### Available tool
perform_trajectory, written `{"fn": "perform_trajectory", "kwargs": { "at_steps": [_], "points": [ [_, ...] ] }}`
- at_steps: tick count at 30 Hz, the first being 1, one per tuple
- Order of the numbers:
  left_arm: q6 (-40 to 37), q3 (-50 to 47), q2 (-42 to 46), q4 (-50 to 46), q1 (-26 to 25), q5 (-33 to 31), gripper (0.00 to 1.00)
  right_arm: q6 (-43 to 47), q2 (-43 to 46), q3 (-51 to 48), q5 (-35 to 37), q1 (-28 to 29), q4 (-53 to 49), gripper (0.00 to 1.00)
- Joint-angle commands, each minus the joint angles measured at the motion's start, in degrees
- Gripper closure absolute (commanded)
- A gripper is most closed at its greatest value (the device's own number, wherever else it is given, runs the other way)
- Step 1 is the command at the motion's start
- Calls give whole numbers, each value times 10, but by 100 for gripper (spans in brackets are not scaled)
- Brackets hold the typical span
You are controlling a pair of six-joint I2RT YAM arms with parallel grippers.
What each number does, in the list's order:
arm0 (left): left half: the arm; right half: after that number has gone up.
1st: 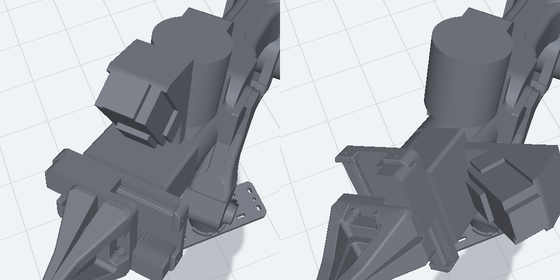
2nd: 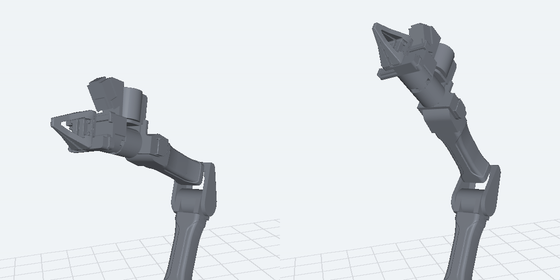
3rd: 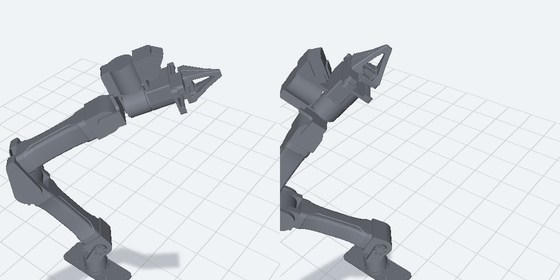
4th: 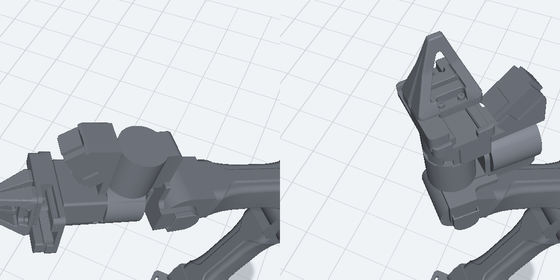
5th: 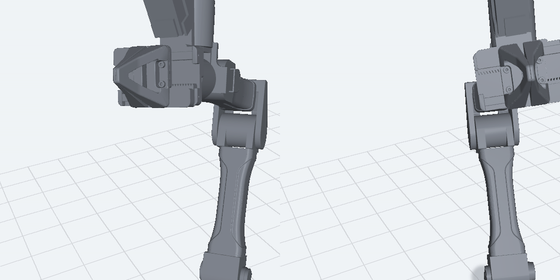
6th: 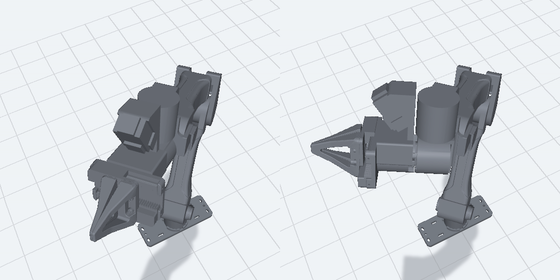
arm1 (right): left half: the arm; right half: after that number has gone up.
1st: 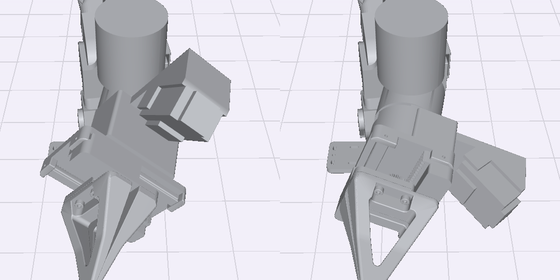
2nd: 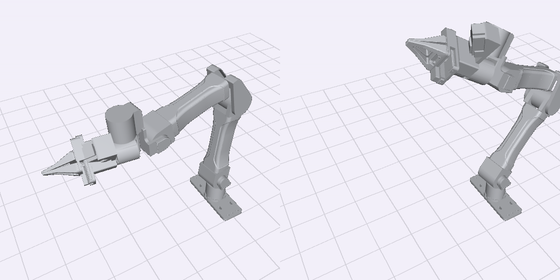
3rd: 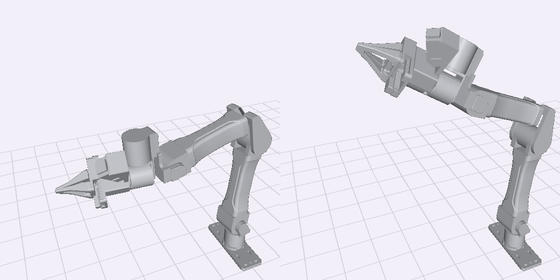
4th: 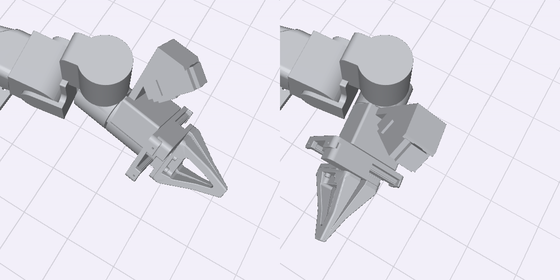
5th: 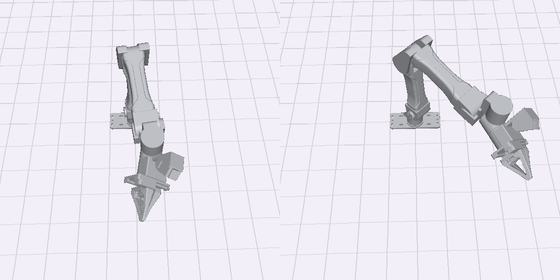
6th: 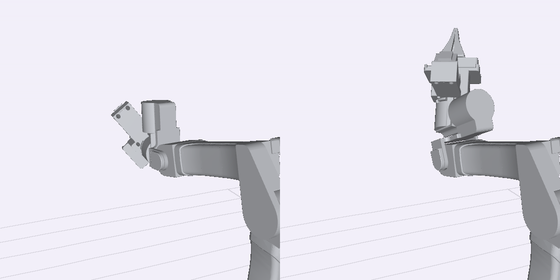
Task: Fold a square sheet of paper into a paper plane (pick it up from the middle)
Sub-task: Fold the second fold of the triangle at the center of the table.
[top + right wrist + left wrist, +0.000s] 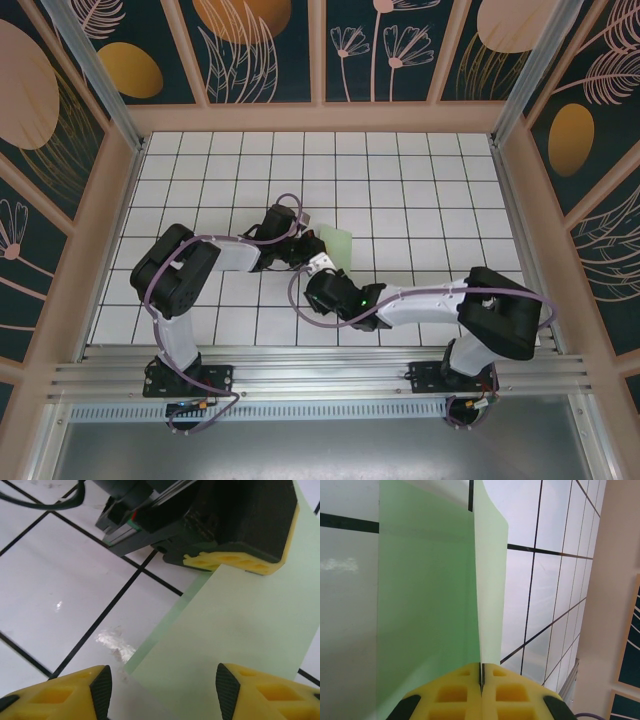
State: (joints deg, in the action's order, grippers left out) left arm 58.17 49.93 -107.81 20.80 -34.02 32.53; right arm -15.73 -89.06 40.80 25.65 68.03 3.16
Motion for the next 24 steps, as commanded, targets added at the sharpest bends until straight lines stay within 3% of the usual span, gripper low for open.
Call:
{"fn": "perform_trajectory", "kwargs": {
  "at_steps": [1, 5, 18, 24],
  "points": [
    [0, 11, 2, -1, 5, 10, 95, 14, -19, 28, 58, 15, -21, 43],
    [-3, 13, 1, -6, 5, 10, 95, 15, -27, 40, 77, 20, -36, 51],
    [-11, 22, 6, -27, 5, 4, 90, -21, -19, 46, 85, 14, -66, 98],
    [-27, 12, 48, -74, 5, -55, 59, -52, 9, 28, 26, -21, -54, 100]
  ]
}}
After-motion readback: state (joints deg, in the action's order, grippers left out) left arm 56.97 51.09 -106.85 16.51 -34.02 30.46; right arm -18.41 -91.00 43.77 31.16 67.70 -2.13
